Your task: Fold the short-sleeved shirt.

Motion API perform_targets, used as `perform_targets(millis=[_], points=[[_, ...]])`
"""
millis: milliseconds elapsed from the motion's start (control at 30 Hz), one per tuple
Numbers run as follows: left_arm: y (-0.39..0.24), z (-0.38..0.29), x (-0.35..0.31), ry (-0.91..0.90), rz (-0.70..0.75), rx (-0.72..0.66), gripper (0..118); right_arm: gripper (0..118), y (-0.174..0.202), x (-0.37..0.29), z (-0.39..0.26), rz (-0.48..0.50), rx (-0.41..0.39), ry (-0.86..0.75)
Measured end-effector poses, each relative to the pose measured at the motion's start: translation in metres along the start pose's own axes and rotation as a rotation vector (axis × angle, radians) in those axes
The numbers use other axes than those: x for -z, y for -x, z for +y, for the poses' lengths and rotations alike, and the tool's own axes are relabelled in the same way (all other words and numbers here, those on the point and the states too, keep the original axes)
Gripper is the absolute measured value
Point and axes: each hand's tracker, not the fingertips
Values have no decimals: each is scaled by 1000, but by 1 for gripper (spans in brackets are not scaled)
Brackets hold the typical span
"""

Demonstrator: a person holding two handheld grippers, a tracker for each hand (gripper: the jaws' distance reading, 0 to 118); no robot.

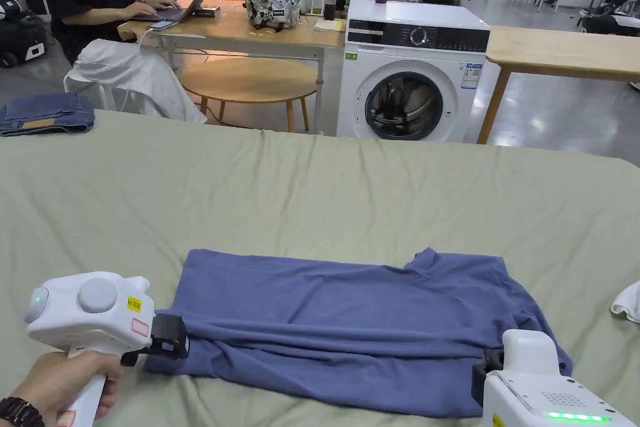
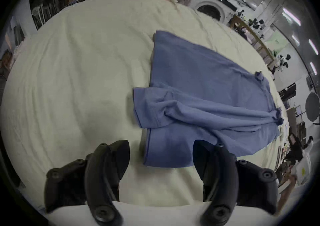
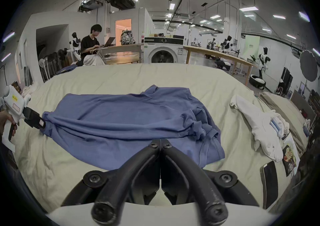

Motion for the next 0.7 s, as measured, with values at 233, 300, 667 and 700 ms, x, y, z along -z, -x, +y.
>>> perform_targets(millis=[233,300,667,700], points=[[-13,-10,21,-8,152,138,52,0,-8,13,-16,-6,4,32],[-15,-15,15,-27,138,131,32,0,-10,16,-20,-6,3,37],[2,-38,-20,-139,-2,73,3,0,-38,10,-22,-27,15,51],[3,-42,-25,-143,-10,68,3,0,-45,11,-20,-35,17,53]])
